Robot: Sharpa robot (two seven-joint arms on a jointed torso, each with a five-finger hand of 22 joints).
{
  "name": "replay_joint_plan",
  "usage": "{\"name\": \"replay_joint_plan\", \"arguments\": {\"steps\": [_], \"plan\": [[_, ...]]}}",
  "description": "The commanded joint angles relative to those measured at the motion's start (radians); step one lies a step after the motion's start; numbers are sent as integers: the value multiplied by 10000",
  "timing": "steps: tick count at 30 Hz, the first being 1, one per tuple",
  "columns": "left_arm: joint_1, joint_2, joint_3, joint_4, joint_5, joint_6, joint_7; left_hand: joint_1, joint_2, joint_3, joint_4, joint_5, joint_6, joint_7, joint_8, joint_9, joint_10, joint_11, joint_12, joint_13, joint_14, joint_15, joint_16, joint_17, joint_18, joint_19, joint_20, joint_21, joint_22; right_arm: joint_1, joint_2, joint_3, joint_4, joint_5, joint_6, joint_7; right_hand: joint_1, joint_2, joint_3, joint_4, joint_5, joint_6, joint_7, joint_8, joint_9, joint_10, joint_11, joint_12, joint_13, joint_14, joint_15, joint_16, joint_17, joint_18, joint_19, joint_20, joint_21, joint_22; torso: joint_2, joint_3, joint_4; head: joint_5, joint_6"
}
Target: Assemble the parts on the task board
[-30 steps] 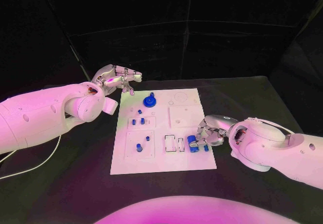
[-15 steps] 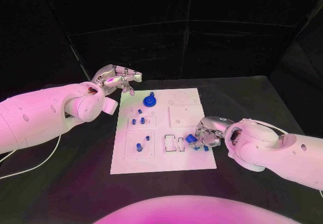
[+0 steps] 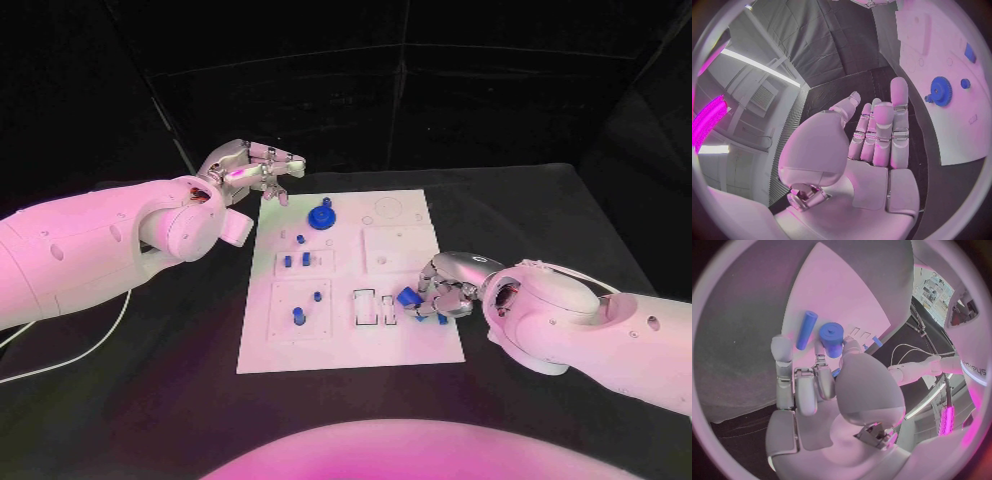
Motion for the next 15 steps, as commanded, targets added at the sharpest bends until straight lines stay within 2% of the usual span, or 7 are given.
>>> {"name": "replay_joint_plan", "arguments": {"steps": [1,4,7,11,15], "plan": [[16,-2,2,12,27,116,15,-75,47,-29,19,-28,-72,12,69,-10,-41,-2,47,10,-69,-25,-21,-13,195,21,39,-35,-8,-3,-119,-11,175,583,-1509,349,189,123,76,-8,317,113,-3,64,57,22,-70,-3,230,799,-90,21,1451,-170,25,-45,39,-15,-10,-4,-4,-15,17],[15,9,0,8,27,123,18,-75,47,-29,19,-28,-72,12,69,-10,-41,-2,47,10,-69,-25,-21,-13,195,21,39,-35,-8,-1,-187,-9,336,927,-2195,638,269,178,90,-10,497,155,-22,67,72,44,-87,1,260,806,-103,31,1485,-173,37,-58,47,3,-17,-11,-1,-19,26],[13,20,-2,4,27,129,24,-75,47,-29,19,-28,-72,12,69,-10,-41,-2,47,10,-69,-25,-21,-13,195,21,39,-35,-8,1,-129,-8,409,1132,-2430,837,275,193,86,2,537,153,-19,55,73,46,-89,-4,260,805,-107,30,1483,-175,44,-62,52,14,-13,-4,-4,13,49],[11,20,-5,13,27,138,29,-83,51,-46,34,-28,-78,10,74,-10,-52,-4,61,14,-77,-24,-29,-36,196,26,40,-44,-16,2,57,-7,383,1319,-2441,965,266,194,78,11,540,144,-15,46,71,35,-86,-20,241,803,-107,25,1470,-176,46,-63,54,18,8,-7,22,7,62],[10,-1,-6,25,28,137,33,-83,51,-46,34,-28,-78,10,74,-10,-52,-4,61,14,-77,-24,-29,-36,196,26,40,-44,-16,1,320,-6,319,1395,-2154,934,217,228,54,58,511,152,-12,32,72,29,-82,-37,227,805,-105,28,1481,-180,53,-65,59,29,4,-10,-10,82,55]]}}
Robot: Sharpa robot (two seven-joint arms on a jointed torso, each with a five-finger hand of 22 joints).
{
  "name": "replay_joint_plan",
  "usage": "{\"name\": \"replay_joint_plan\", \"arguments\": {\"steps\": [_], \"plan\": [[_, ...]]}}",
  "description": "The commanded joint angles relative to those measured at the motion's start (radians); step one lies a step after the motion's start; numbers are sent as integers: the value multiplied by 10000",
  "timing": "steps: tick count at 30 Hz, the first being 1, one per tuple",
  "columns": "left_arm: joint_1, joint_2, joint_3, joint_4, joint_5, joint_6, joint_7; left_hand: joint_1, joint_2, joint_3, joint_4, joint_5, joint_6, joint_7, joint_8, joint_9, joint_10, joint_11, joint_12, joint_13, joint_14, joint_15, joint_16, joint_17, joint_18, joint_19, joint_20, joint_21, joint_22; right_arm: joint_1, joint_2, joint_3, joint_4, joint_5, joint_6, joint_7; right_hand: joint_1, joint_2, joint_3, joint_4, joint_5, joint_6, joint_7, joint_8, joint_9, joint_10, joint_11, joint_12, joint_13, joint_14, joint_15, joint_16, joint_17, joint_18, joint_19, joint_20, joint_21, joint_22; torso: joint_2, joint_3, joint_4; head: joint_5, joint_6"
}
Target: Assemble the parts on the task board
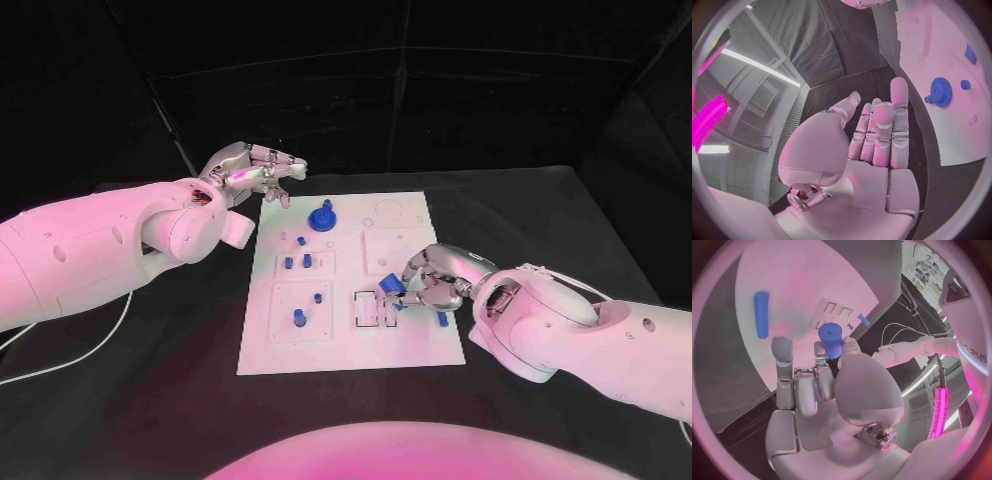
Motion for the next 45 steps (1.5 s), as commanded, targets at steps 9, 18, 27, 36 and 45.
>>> {"name": "replay_joint_plan", "arguments": {"steps": [9,18,27,36,45], "plan": [[14,-20,1,82,28,136,100,-77,59,-47,36,-27,-80,8,35,-10,-56,-6,68,17,-77,-24,-27,-9,196,27,40,-48,-20,15,785,5,-326,479,856,-31,-477,308,-297,123,-856,269,-42,-3,74,-21,-73,-122,196,832,-84,31,1511,-180,27,-51,62,34,11,-6,6,175,-37],[16,-38,1,108,28,131,98,-68,70,-44,37,-27,-80,5,38,-9,-59,-8,73,18,-77,-25,-25,-8,197,29,40,-51,-23,14,1109,5,-512,506,1102,-319,-929,521,-642,124,-1839,516,-158,88,247,33,-172,-144,245,849,-166,55,1592,-191,78,-124,96,113,9,9,2,222,-56],[17,-51,1,123,27,164,105,-18,114,-26,31,-25,-84,-3,50,-8,-76,-16,96,23,-80,-31,-21,-16,200,37,38,-64,-35,14,1150,5,-598,461,1208,-533,-1073,614,-788,129,-2173,598,-201,137,344,31,-208,-189,219,853,-195,58,1608,-195,91,-150,103,137,11,1,-15,237,-65],[17,-54,1,121,27,181,91,-9,119,-23,28,-26,-85,-3,51,-8,-80,-17,100,23,-81,-32,-22,-20,200,38,38,-67,-37,15,1186,5,-651,322,1228,-781,-1191,613,-920,131,-2313,625,-222,162,408,8,-228,-251,161,849,-214,50,1592,-192,86,-168,92,121,6,7,2,237,-86],[18,-61,1,124,27,156,98,15,127,-17,20,-26,-89,-5,55,-8,-88,-18,108,25,-83,-34,-21,-25,201,41,37,-72,-42,16,1253,5,-719,301,971,-727,-1934,411,-1567,145,-4489,619,-252,206,640,3,-257,-339,152,829,-245,4,1507,-193,86,-206,46,86,4,-2,-7,244,-85]]}}
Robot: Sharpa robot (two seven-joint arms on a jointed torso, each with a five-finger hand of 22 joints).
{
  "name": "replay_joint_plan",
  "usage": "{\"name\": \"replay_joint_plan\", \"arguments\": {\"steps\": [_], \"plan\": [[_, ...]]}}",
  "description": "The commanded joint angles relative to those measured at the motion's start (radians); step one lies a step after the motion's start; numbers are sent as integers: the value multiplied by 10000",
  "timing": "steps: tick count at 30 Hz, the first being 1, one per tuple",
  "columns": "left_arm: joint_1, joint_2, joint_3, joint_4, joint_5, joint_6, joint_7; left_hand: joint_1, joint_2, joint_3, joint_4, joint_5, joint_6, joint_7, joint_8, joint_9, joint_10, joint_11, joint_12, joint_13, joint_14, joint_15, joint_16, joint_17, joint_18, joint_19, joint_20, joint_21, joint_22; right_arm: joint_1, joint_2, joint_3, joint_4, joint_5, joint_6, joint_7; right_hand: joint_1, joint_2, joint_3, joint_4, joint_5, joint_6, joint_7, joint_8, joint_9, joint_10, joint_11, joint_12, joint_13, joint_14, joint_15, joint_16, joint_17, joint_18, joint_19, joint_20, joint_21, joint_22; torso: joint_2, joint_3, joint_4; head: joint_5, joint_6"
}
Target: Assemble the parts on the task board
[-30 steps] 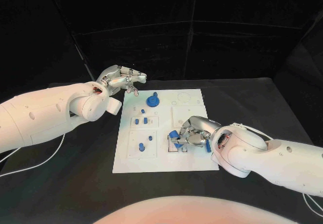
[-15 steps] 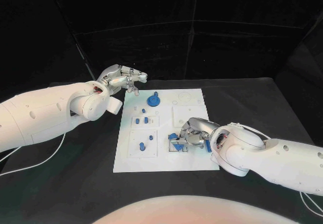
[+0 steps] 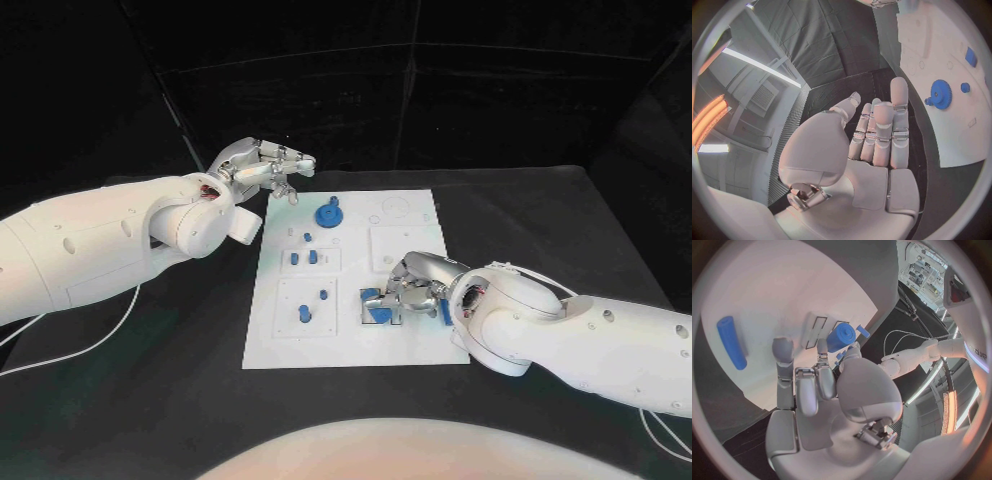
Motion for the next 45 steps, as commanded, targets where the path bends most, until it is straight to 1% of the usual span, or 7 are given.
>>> {"name": "replay_joint_plan", "arguments": {"steps": [1,9,16,20,26,31,45], "plan": [[16,-14,5,23,26,92,81,14,50,-17,21,-26,-89,-5,55,-8,-52,18,68,12,-46,3,-21,-8,201,41,37,-34,-9,16,9,5,-14,-82,-172,-6,-224,-87,-118,8,-72,39,-32,60,39,-41,-79,-73,138,792,-69,0,1491,-191,14,-65,-8,-33,0,-2,-7,11,-1],[17,-23,5,33,26,89,56,22,52,-15,18,-26,-90,-5,57,-8,-55,17,71,13,-39,3,-8,13,201,42,36,-36,-11,16,18,5,-25,-1,-128,161,-662,-324,-144,18,-76,3,-33,54,108,-79,-82,-150,84,779,-76,-30,1434,-191,11,-76,-43,-61,-3,0,-1,1,8],[18,-33,5,31,26,91,53,22,52,-15,18,-26,-90,-5,57,-8,-55,17,71,13,-39,3,-8,13,201,42,36,-36,-11,16,-32,5,24,219,155,522,-619,-133,28,-15,-48,63,-53,97,166,-30,-95,-102,161,793,-81,-10,1492,-203,49,-76,-10,27,-1,8,-10,-9,-1],[18,-37,5,32,26,93,47,22,52,-15,18,-26,-90,-5,57,-8,-55,17,71,13,-39,3,-8,13,201,42,36,-36,-11,16,-55,5,48,369,450,695,-198,87,183,-137,0,154,-91,181,273,28,-126,-46,254,811,-101,19,1568,-203,64,-87,4,60,-4,5,-18,15,10],[18,-29,5,29,26,100,42,22,52,-15,18,-26,-90,-5,57,-8,-55,17,71,13,-39,3,-8,13,201,42,36,-36,-11,16,-80,5,53,363,602,732,1145,64,455,-943,592,170,-134,301,516,84,-170,-19,342,819,-143,28,1605,-205,74,-128,6,80,-15,-6,-11,-4,11],[18,-22,5,16,26,105,41,38,52,-15,12,-26,-94,-4,60,-8,-62,18,81,14,-33,1,4,27,202,48,35,-40,-15,15,-66,5,30,277,536,625,1297,80,474,-1067,665,163,-135,319,570,87,-172,-29,344,820,-145,30,1614,-209,81,-131,10,95,-14,9,4,-23,40],[17,-6,5,-30,26,108,37,38,52,-15,12,-26,-94,-4,60,-8,-62,18,81,14,-33,1,4,27,202,48,35,-40,-15,15,-55,5,-60,99,242,307,1398,257,511,-1160,970,159,-144,347,670,88,-182,-66,324,829,-153,45,1655,-214,108,-139,22,134,-1,1,-7,-59,77]]}}
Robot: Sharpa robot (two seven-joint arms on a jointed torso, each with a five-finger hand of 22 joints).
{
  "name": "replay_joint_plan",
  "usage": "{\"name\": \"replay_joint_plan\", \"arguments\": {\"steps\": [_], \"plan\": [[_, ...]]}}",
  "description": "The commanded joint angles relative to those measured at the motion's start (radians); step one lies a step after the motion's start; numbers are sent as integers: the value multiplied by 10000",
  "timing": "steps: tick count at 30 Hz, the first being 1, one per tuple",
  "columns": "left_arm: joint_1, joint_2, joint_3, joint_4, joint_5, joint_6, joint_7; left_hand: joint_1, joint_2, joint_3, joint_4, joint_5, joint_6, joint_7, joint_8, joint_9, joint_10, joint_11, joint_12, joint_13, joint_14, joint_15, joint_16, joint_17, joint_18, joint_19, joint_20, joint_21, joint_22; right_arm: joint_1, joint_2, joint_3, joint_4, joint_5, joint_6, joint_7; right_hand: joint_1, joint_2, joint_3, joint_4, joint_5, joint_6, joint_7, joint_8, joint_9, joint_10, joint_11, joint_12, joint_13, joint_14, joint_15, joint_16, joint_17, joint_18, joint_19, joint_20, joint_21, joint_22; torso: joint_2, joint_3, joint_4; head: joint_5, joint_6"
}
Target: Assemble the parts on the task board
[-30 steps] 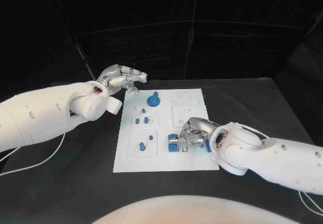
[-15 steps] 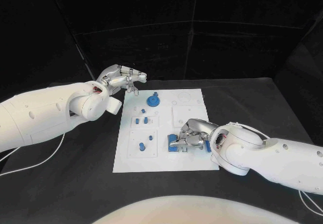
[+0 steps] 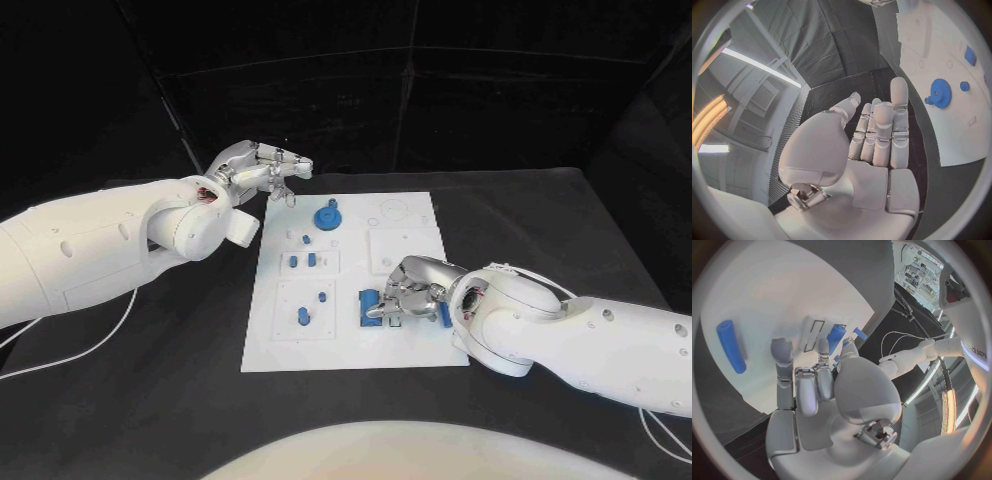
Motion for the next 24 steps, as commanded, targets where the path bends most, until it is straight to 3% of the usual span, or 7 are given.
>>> {"name": "replay_joint_plan", "arguments": {"steps": [1,10,13,19,24], "plan": [[16,11,5,-6,26,103,47,38,52,-15,12,-26,-94,-4,60,-8,-63,17,42,10,-33,0,4,10,201,48,35,-40,-10,9,3,1,-5,-141,-86,-128,31,54,-15,-36,35,37,-22,57,16,37,-60,-39,311,864,-48,45,1659,-53,34,-67,22,11,10,-1,-1,-12,7],[15,12,5,-17,26,107,45,38,52,-15,12,-26,-94,-4,60,-8,-63,17,42,10,-33,0,4,10,201,48,35,-40,-10,9,-37,1,25,-172,-109,14,43,76,-11,-47,70,35,-25,59,28,47,-62,-27,329,863,-49,42,1653,-55,41,-68,27,25,12,7,-4,-9,-2],[14,10,5,-19,26,109,45,38,52,-15,12,-26,-94,-4,60,-8,-63,17,42,10,-33,0,4,10,201,48,35,-40,-10,9,-124,1,79,-153,-341,215,63,30,-49,-86,149,-9,-13,39,43,56,-54,-15,352,858,-47,32,1631,-54,33,-68,16,8,15,9,-11,-10,1],[13,4,3,-22,26,106,47,38,52,-15,12,-26,-94,-4,60,-8,-63,17,42,10,-33,0,4,10,201,48,35,-40,-10,11,-664,1,395,338,-1324,1114,201,-48,-181,-189,823,-829,315,-569,-126,-88,212,-185,208,805,154,-80,1386,-45,-109,67,-130,-225,8,3,-1,-60,9],[10,6,-3,-49,26,100,59,45,54,-19,13,-26,-98,-1,65,-8,-71,19,53,12,-37,0,0,-7,201,53,35,-46,-16,20,-1642,2,823,322,-1563,1336,295,-72,-227,-253,972,-885,376,-720,-164,-116,272,-214,189,810,213,-74,1407,-31,-119,136,-142,-239,-16,-12,-16,-167,32]]}}
